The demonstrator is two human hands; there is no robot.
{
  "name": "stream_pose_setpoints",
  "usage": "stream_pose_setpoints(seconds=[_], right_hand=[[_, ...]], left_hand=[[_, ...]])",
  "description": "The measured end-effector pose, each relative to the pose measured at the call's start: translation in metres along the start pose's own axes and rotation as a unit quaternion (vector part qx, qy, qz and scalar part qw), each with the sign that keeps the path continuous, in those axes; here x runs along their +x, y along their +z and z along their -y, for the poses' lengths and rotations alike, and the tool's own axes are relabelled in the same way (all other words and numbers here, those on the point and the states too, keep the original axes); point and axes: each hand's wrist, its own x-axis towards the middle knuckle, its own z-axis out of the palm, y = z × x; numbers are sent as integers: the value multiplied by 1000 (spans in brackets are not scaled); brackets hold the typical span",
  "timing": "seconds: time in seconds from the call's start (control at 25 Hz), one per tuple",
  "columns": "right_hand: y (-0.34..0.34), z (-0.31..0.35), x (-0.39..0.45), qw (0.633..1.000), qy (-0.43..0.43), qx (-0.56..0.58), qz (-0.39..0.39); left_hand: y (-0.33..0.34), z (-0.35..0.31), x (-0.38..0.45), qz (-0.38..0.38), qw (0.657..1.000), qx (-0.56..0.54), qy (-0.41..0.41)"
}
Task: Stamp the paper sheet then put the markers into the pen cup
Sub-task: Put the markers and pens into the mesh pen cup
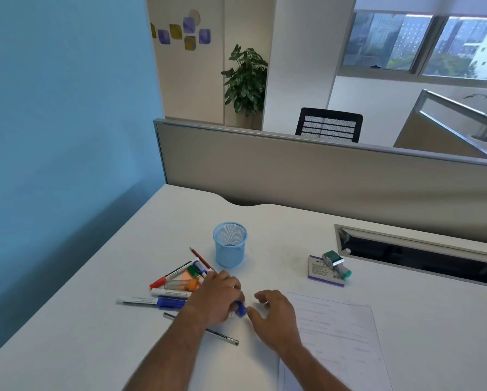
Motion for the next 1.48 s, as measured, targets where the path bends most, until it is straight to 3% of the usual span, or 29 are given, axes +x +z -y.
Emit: stream_pose_setpoints(seconds=[0.2, 0.36, 0.52, 0.68, 0.76, 0.84, 0.96, 1.16, 1.48], right_hand=[[1, 3, 2, 1000, 2, -15, -4], [-3, 17, 7, 998, 9, 57, -31], [-18, 40, 15, 975, -16, 199, -101], [-37, 66, 28, 948, -42, 268, -164], [-48, 80, 41, 938, -66, 274, -199], [-60, 91, 56, 927, -89, 282, -229], [-69, 102, 80, 922, -119, 269, -251], [-49, 97, 105, 962, -105, 166, -191], [-25, 81, 113, 993, -46, 37, -106]], left_hand=[[7, -3, 3, -41, 998, -38, -16], [9, -7, 6, -144, 986, -77, -14], [-2, -7, 12, -267, 937, -223, -39], [-11, 0, 14, -336, 873, -352, -42], [-9, 17, 11, -349, 861, -354, -109], [-6, 38, 7, -320, 864, -304, -243], [2, 64, 2, -189, 884, -197, -379], [12, 73, 12, -39, 911, -110, -396], [18, 72, 23, -19, 907, -94, -410]])
